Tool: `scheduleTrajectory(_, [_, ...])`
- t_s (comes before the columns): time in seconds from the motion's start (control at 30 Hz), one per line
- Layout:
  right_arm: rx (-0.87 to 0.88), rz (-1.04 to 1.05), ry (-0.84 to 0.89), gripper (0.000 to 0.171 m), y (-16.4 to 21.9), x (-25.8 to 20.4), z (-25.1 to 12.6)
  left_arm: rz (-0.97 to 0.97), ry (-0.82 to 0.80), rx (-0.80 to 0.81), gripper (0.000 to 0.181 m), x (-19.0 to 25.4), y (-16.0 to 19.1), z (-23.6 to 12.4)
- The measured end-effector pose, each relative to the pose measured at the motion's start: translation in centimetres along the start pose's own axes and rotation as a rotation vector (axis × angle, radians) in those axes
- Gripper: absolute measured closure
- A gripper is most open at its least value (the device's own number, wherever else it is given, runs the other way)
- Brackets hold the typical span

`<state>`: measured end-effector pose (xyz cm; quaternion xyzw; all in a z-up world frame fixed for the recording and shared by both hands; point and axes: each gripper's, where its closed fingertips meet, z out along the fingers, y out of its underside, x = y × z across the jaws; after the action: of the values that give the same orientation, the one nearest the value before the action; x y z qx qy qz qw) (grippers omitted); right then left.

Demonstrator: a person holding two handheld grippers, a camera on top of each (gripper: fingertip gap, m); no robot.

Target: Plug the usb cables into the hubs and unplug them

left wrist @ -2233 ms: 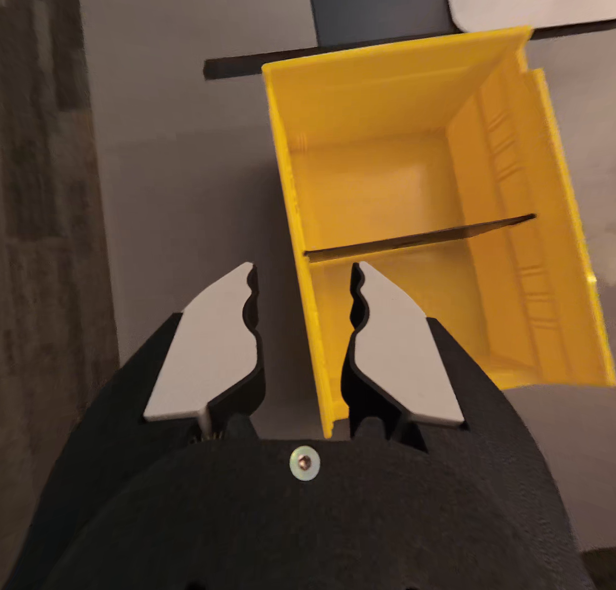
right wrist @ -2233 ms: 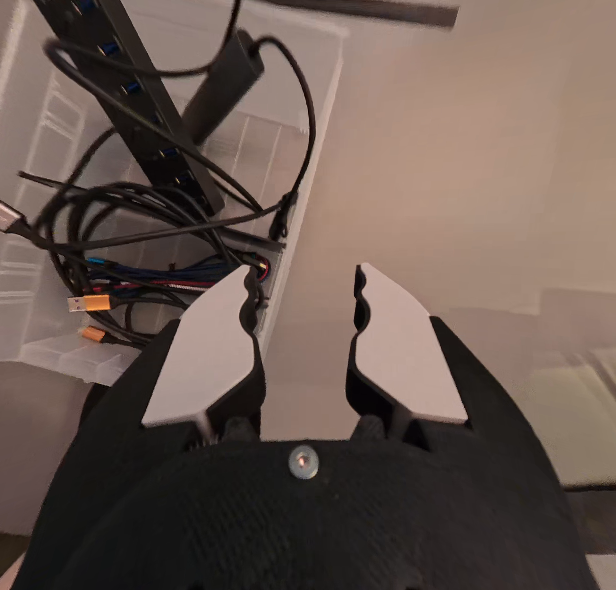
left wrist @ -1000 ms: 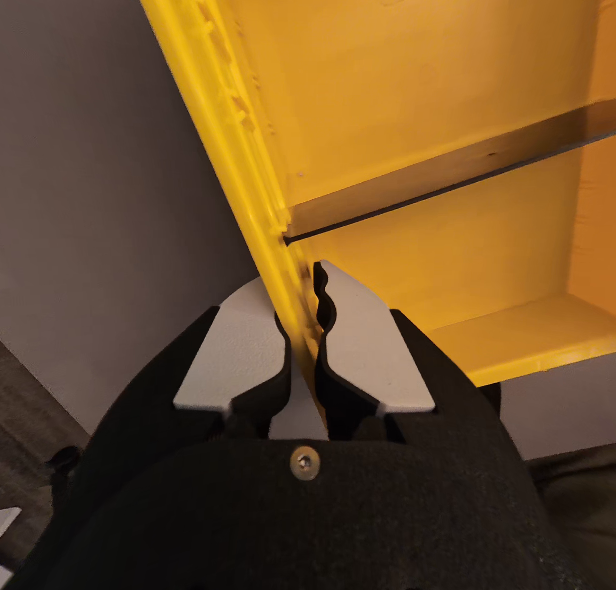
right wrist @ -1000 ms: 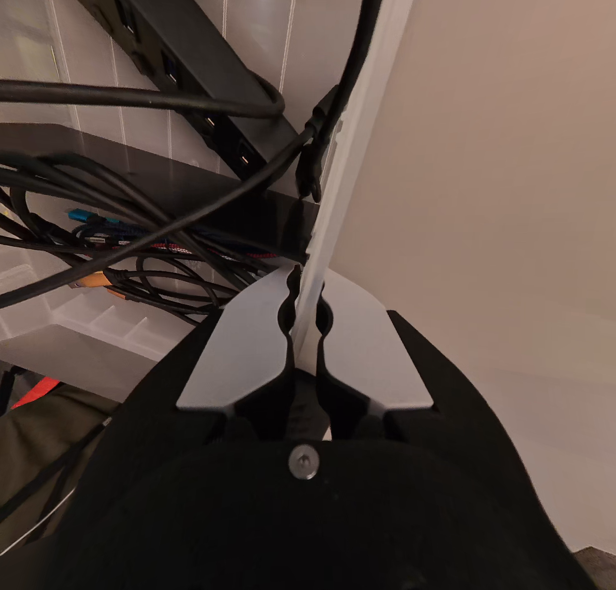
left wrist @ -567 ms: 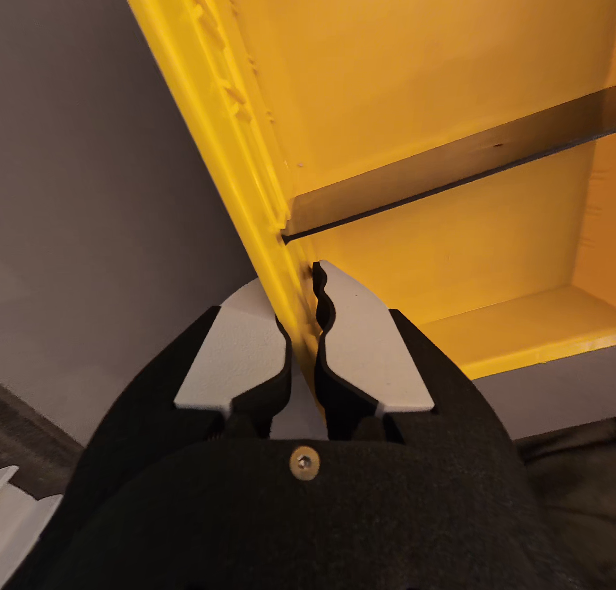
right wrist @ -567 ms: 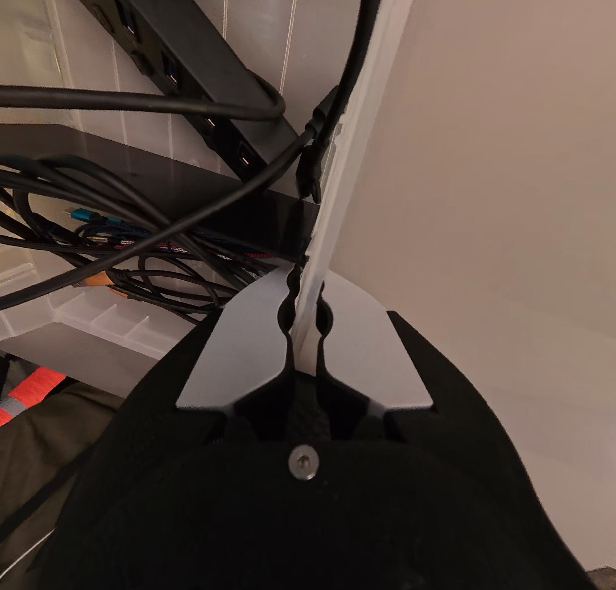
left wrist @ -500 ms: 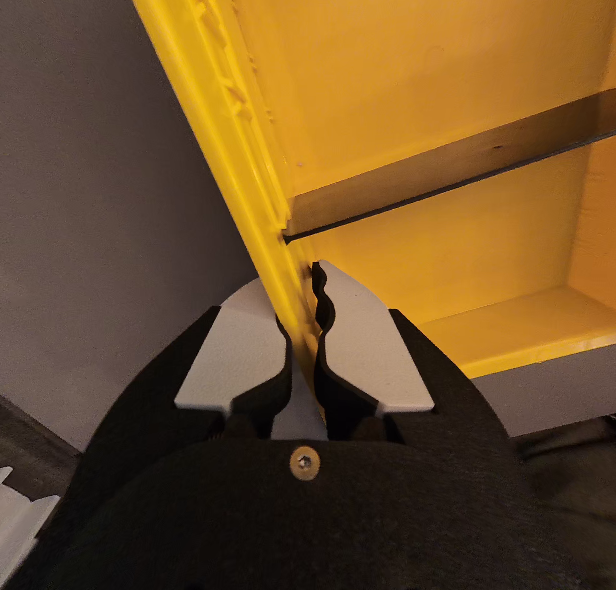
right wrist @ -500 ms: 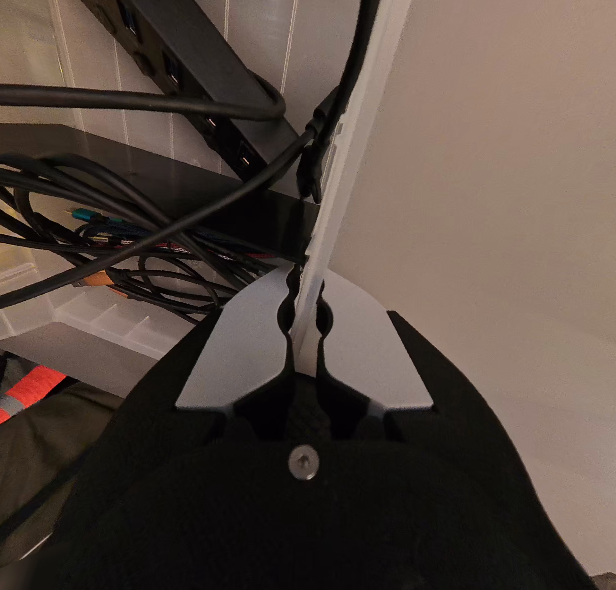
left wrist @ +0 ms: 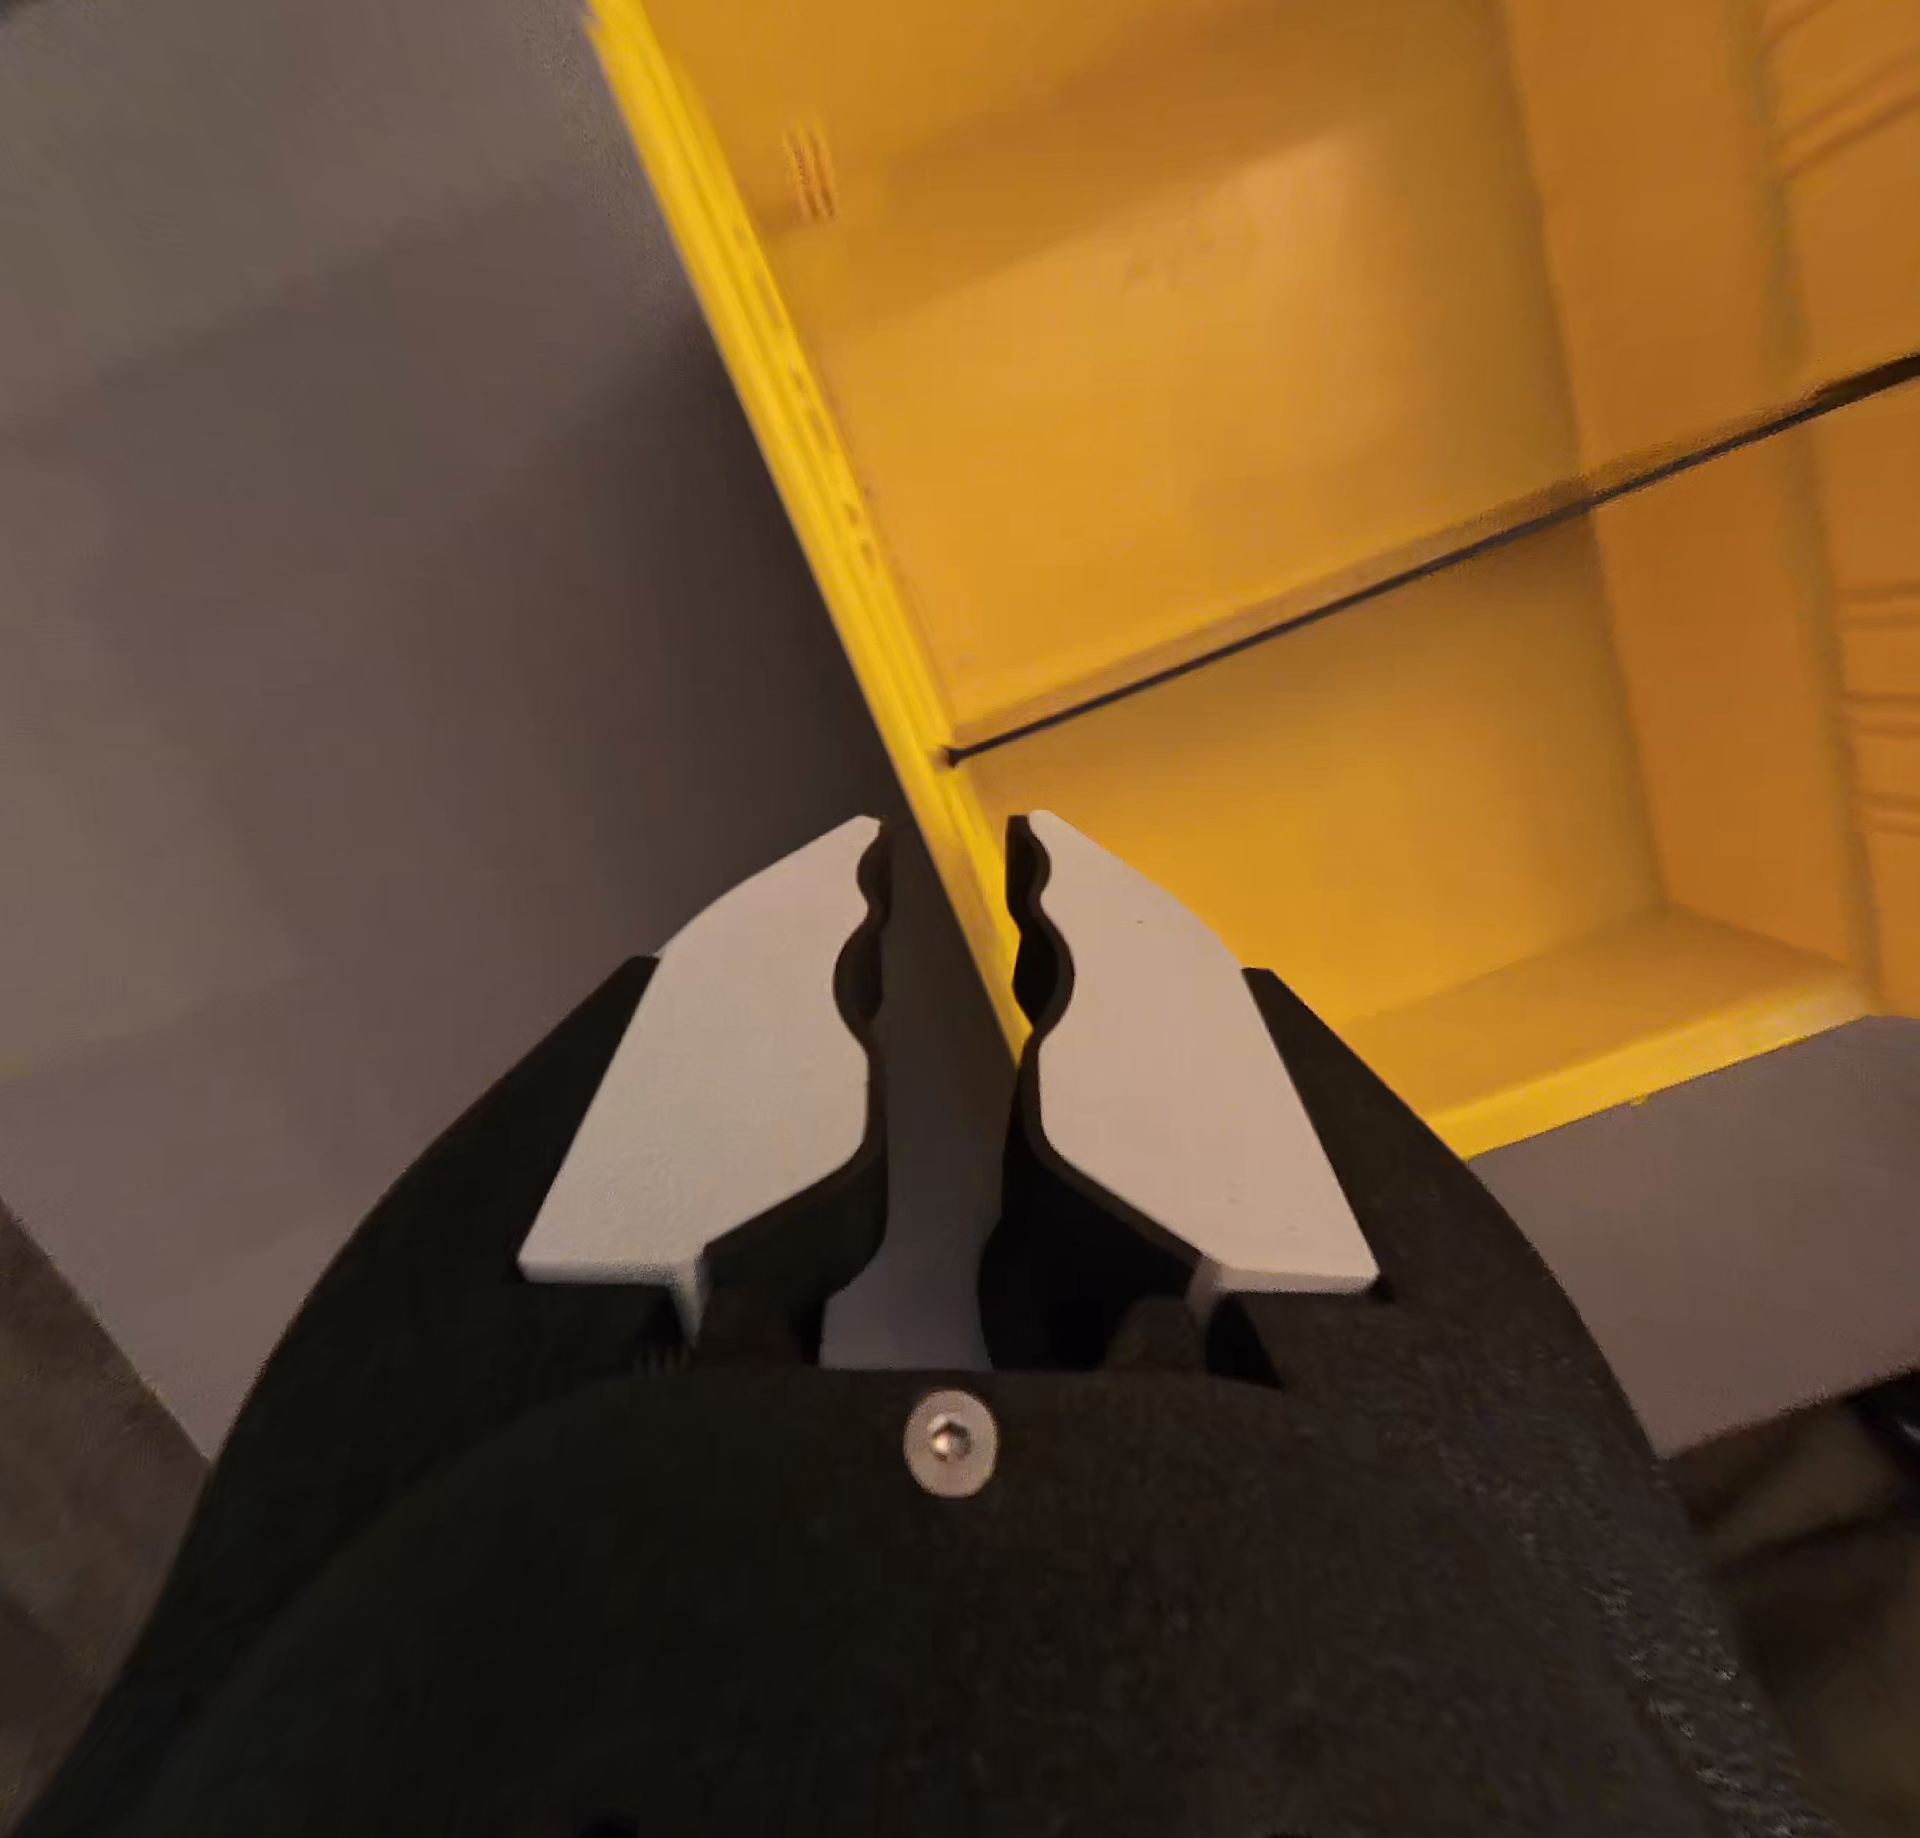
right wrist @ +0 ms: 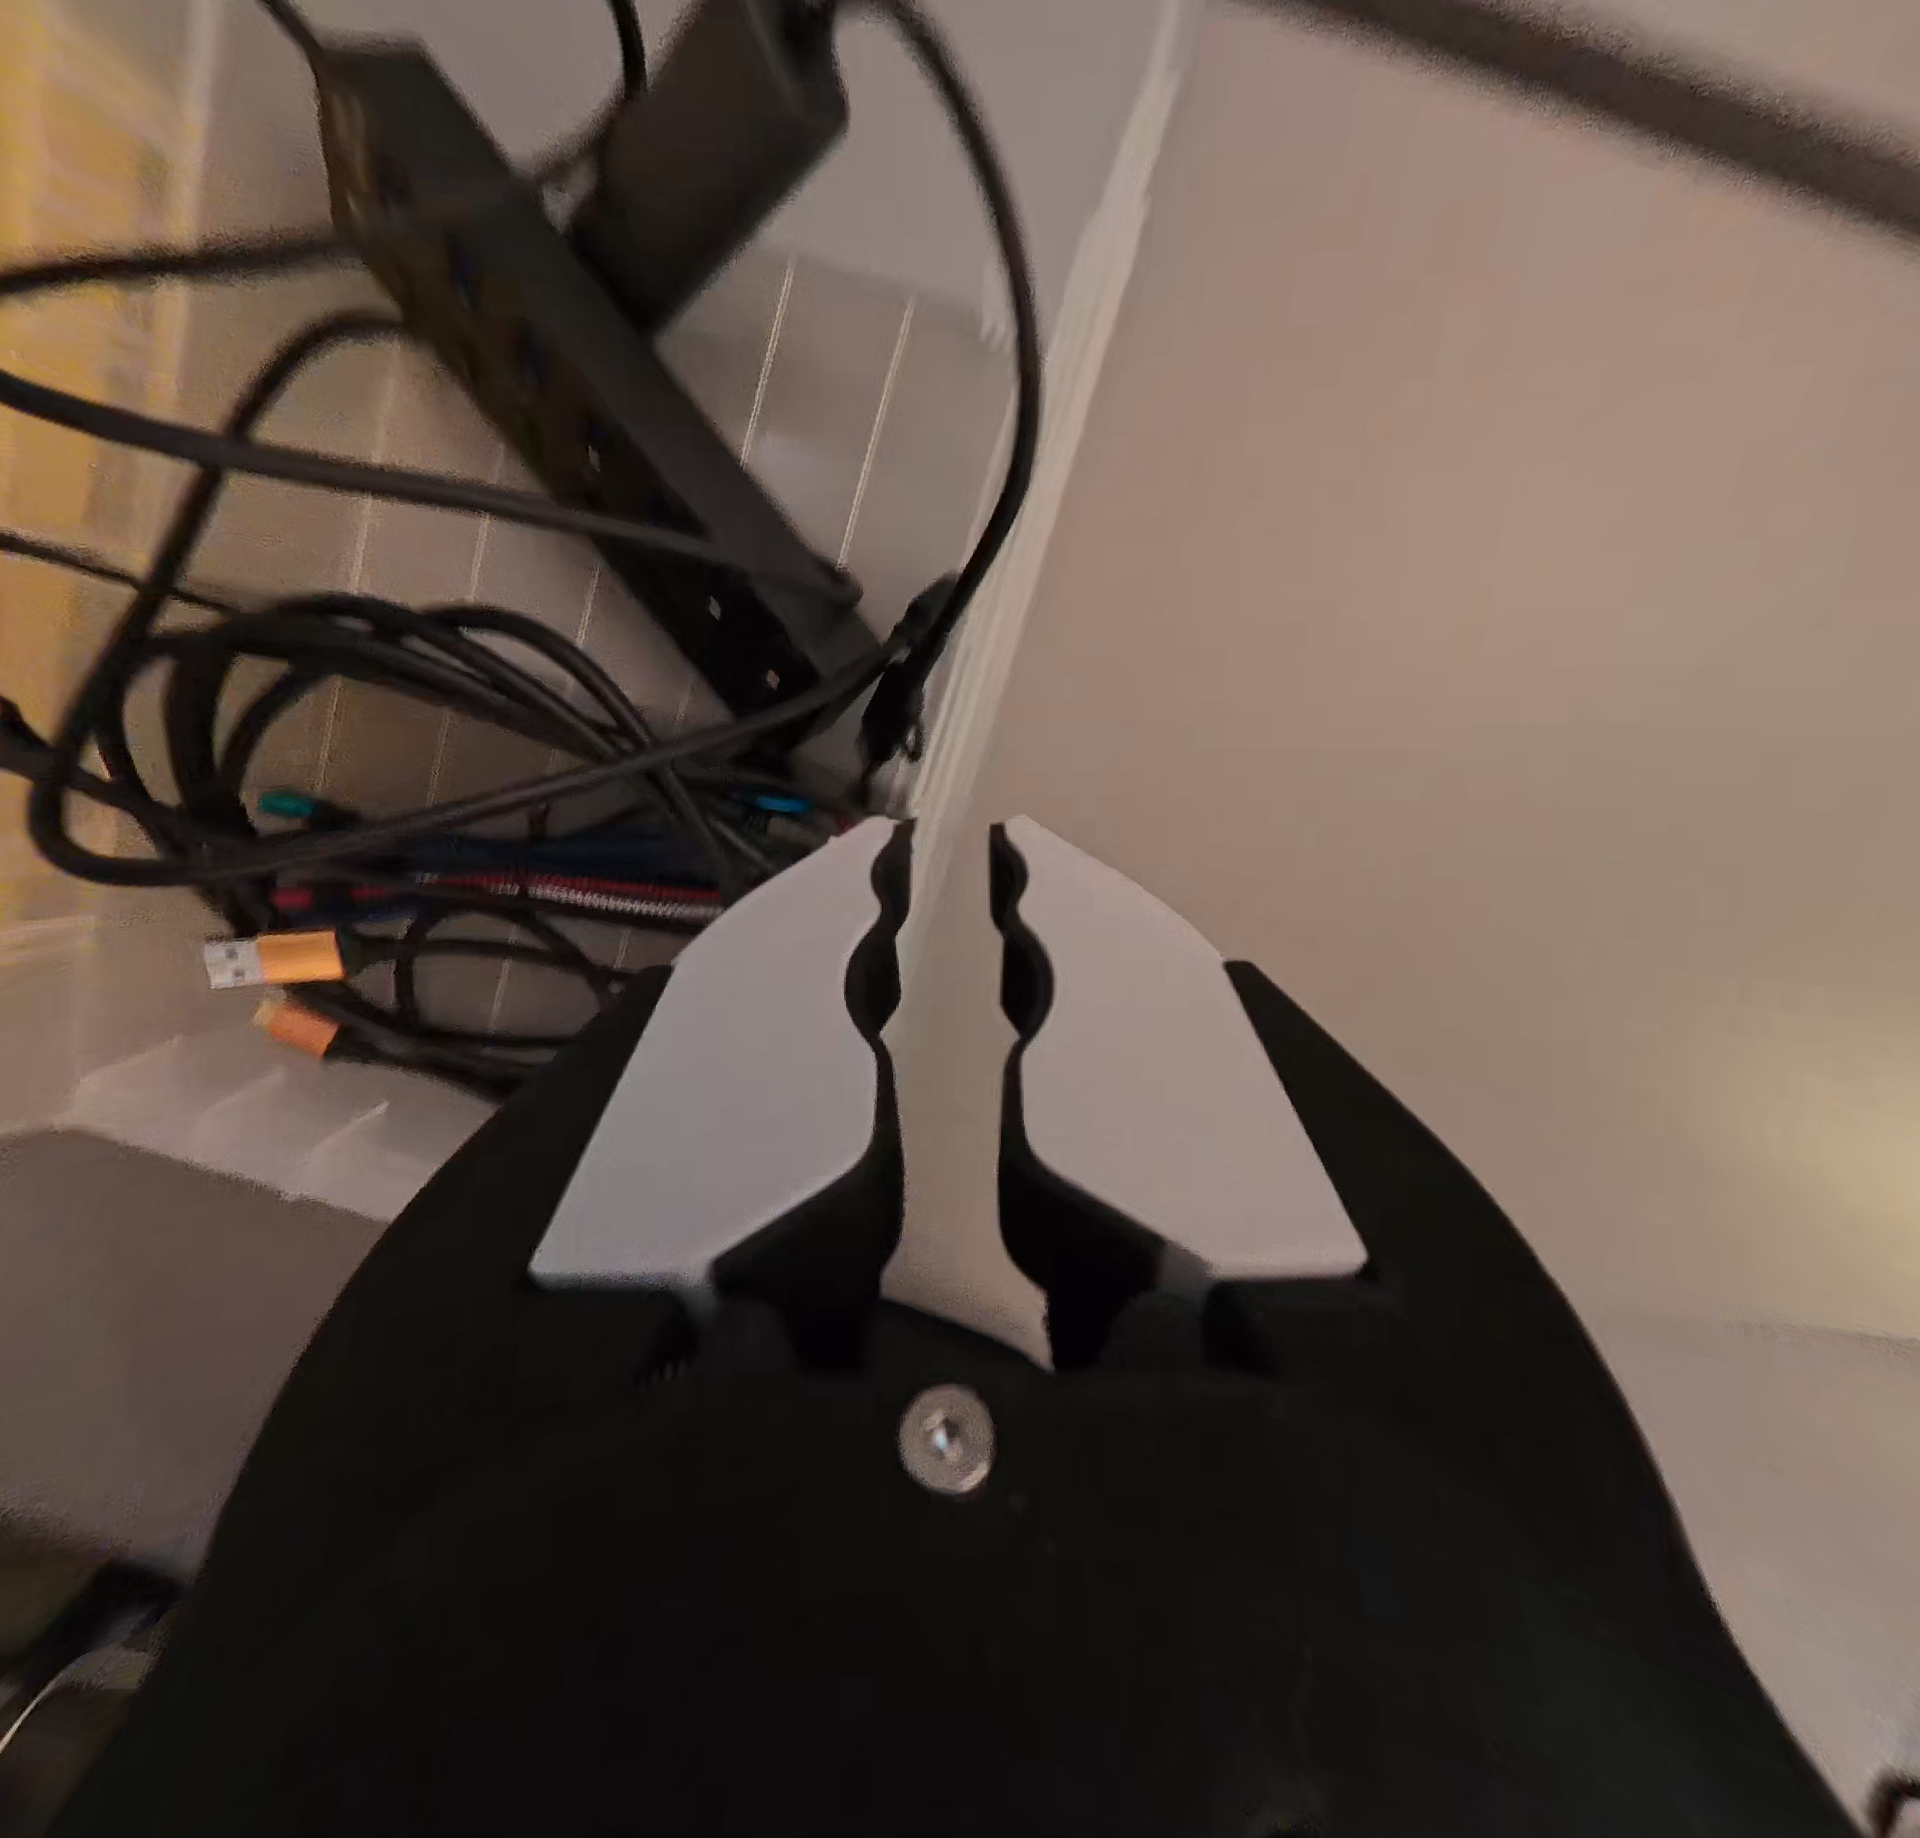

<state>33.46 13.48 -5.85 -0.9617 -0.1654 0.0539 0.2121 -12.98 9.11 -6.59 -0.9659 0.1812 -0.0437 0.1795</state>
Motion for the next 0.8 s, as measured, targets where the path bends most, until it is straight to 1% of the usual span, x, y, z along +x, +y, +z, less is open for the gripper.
scheduleTrajectory(0.03, [0.092, -0.027, 0.057, 0.150, -1.3, 0.2, -1.6, -0.003, -0.009, 0.055, 0.161, -0.3, -0.6, -1.0])
scheduleTrajectory(0.1, [0.349, -0.125, 0.152, 0.148, -4.5, -0.9, -5.7, -0.005, -0.010, 0.172, 0.158, -0.8, -1.7, -3.1])
scheduleTrajectory(0.17, [0.634, -0.255, 0.203, 0.147, -7.2, -3.9, -10.1, 0.003, -0.022, 0.315, 0.158, -1.3, -3.0, -5.5])
scheduleTrajectory(0.2, [0.744, -0.295, 0.210, 0.146, -7.8, -5.7, -11.8, 0.008, -0.031, 0.385, 0.158, -1.5, -3.6, -6.8])
scheduleTrajectory(0.23, [0.810, -0.332, 0.189, 0.142, -8.0, -7.7, -12.9, 0.015, -0.044, 0.453, 0.158, -1.7, -4.1, -8.1])
scheduleTrajectory(0.27, [0.823, -0.341, 0.155, 0.140, -7.9, -9.5, -13.1, 0.019, -0.056, 0.514, 0.158, -1.8, -4.4, -9.3])
scheduleTrajectory(0.33, [0.756, -0.334, 0.045, 0.137, -6.9, -13.3, -11.9, 0.023, -0.059, 0.590, 0.158, -1.8, -4.5, -11.2])
scheduleTrajectory(0.47, [0.675, -0.320, -0.139, 0.136, -5.5, -20.7, -9.0, 0.046, -0.028, 0.623, 0.158, -0.9, -3.9, -13.0])
scheduleTrajectory(0.53, [0.619, -0.318, -0.186, 0.131, -5.2, -23.9, -7.4, 0.064, -0.025, 0.640, 0.158, -0.5, -3.9, -13.6])
scheduleTrajectory(0.57, [0.594, -0.321, -0.204, 0.130, -5.1, -25.3, -6.6, 0.074, -0.019, 0.650, 0.158, -0.2, -3.9, -13.8])
scheduleTrajectory(0.67, [0.500, -0.297, -0.181, 0.125, -5.0, -27.8, -4.2, 0.101, 0.013, 0.669, 0.158, 0.7, -4.0, -14.3])
scheduleTrajectory(0.73, [0.434, -0.277, -0.102, 0.119, -4.8, -28.0, -2.3, 0.119, 0.022, 0.669, 0.158, 1.2, -4.1, -14.3])
scheduleTrajectory(0.8, [0.363, -0.260, -0.055, 0.117, -4.5, -28.2, -0.3, 0.137, 0.027, 0.669, 0.158, 1.6, -4.1, -14.4])
